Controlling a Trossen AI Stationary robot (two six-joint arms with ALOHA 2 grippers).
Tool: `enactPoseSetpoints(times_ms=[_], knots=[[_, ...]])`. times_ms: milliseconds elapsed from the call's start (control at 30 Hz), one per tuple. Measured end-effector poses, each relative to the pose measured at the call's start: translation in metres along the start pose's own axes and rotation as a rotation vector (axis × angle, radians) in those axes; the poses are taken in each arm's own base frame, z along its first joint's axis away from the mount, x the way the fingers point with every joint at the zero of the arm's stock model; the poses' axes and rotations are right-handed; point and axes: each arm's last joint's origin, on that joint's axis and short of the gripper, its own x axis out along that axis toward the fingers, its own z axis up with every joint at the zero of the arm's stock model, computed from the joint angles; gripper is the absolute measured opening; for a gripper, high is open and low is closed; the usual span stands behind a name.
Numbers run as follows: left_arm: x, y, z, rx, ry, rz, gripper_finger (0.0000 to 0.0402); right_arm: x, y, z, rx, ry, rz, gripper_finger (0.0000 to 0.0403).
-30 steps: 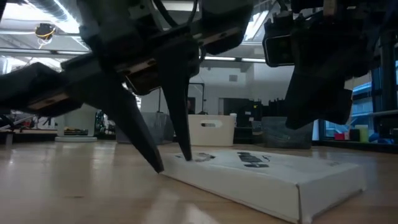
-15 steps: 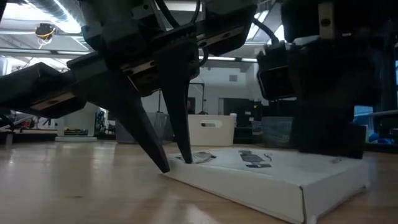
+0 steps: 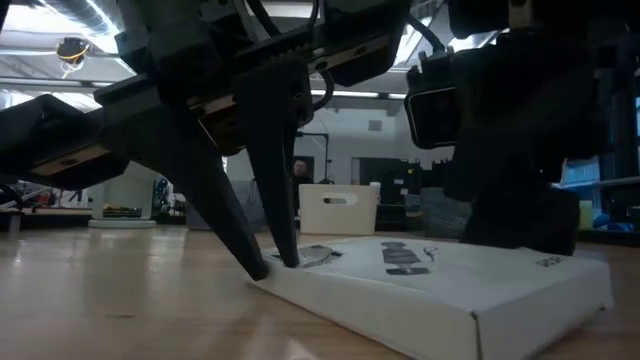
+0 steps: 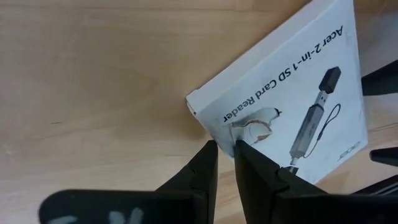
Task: Pick and place items into bin
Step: Put the white card reader box into the white bin
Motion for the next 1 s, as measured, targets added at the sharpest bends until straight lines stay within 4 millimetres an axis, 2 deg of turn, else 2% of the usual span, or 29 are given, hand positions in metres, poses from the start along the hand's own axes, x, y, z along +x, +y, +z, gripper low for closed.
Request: enactPoseSetpoints(times_ms=[167, 333, 467, 600, 667, 767, 1000], knots=[[0.000, 0.001, 0.001, 0.008, 0.003, 0.009, 0.0047, 0.009, 0.001, -0.002, -0.025, 0.068, 0.114, 0.0199], [0.000, 0.000, 0.000, 0.008, 0.003, 0.006, 0.0047, 0.020, -0.009, -0.006, 0.069, 0.097, 0.060, 0.0194], [0.000, 0.002, -0.001, 0.013, 0.003, 0.008, 0.0047, 0.024, -0.001, -0.009, 0.019, 0.108, 0.187, 0.0186], [0.001, 0.002, -0.002, 0.006, -0.005, 0.003, 0.0047, 0.023, -0.002, -0.008, 0.055, 0.050, 0.148, 0.0175], [0.001, 0.002, -0.002, 0.005, -0.003, 0.000, 0.0047, 0.023, 0.000, -0.008, 0.028, 0.066, 0.152, 0.0170], [0.001, 0.003, -0.004, 0.009, -0.013, -0.006, 0.0047, 0.026, 0.000, -0.007, 0.034, 0.068, 0.050, 0.0165], [0.002, 0.003, -0.004, 0.009, -0.014, -0.011, 0.0047, 0.025, -0.002, -0.001, -0.012, 0.110, -0.052, 0.0163]])
